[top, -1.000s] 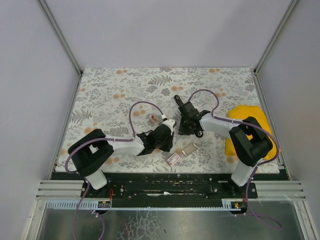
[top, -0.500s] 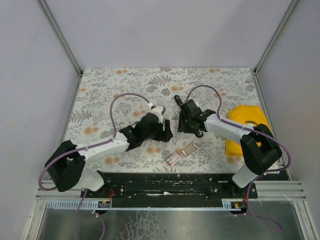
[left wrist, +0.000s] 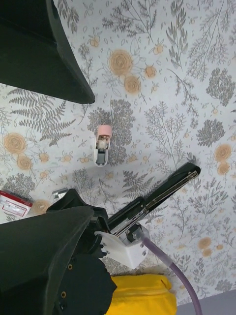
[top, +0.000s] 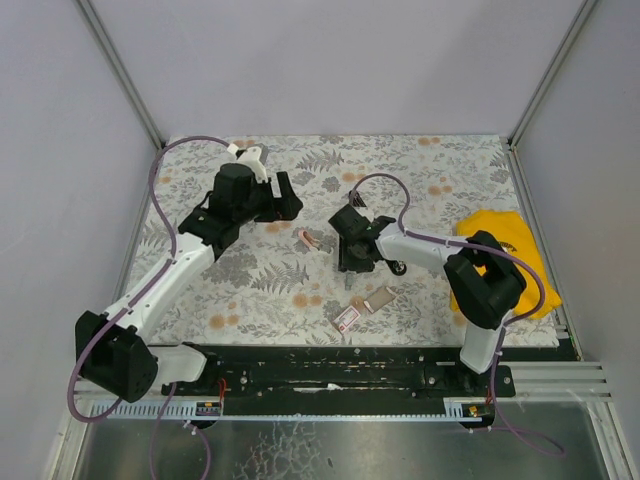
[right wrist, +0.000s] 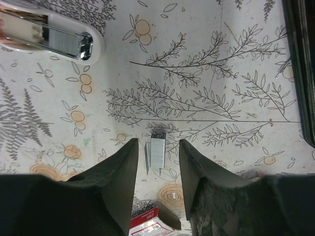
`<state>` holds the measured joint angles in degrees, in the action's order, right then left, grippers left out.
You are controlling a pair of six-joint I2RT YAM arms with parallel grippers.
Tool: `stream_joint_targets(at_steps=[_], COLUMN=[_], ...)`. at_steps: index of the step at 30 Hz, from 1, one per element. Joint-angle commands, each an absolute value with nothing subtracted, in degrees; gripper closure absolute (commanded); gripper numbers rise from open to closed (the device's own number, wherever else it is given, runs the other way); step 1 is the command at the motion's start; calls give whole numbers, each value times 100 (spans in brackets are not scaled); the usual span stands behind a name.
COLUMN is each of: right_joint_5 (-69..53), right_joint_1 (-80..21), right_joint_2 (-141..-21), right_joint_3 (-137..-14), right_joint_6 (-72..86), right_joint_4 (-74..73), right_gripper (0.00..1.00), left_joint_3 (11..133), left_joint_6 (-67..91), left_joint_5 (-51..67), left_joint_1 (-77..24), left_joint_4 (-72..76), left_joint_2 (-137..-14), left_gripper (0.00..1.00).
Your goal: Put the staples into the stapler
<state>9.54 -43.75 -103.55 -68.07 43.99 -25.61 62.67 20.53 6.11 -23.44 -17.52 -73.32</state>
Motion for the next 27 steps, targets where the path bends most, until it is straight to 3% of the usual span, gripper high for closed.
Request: stream_joint_targets(at_steps=[1,27], right_joint_5=[1292,1606], right_joint_1=[-4506,-4696], right_joint_2=[-10591,-11071], right_joint_3=[-7208,-7452], right_joint_6=[4539,4533], right_joint_4=[-2885,-3232], right_gripper=[55,80], left_joint_3=[6121,5591], left_joint_6=[1840,2016], left_joint_5=[732,1000], left_joint_1=[-2128,-1846], left_joint_4=[-1707,-1158], left_joint_2=[-7244,-7264], left_gripper=[15,15])
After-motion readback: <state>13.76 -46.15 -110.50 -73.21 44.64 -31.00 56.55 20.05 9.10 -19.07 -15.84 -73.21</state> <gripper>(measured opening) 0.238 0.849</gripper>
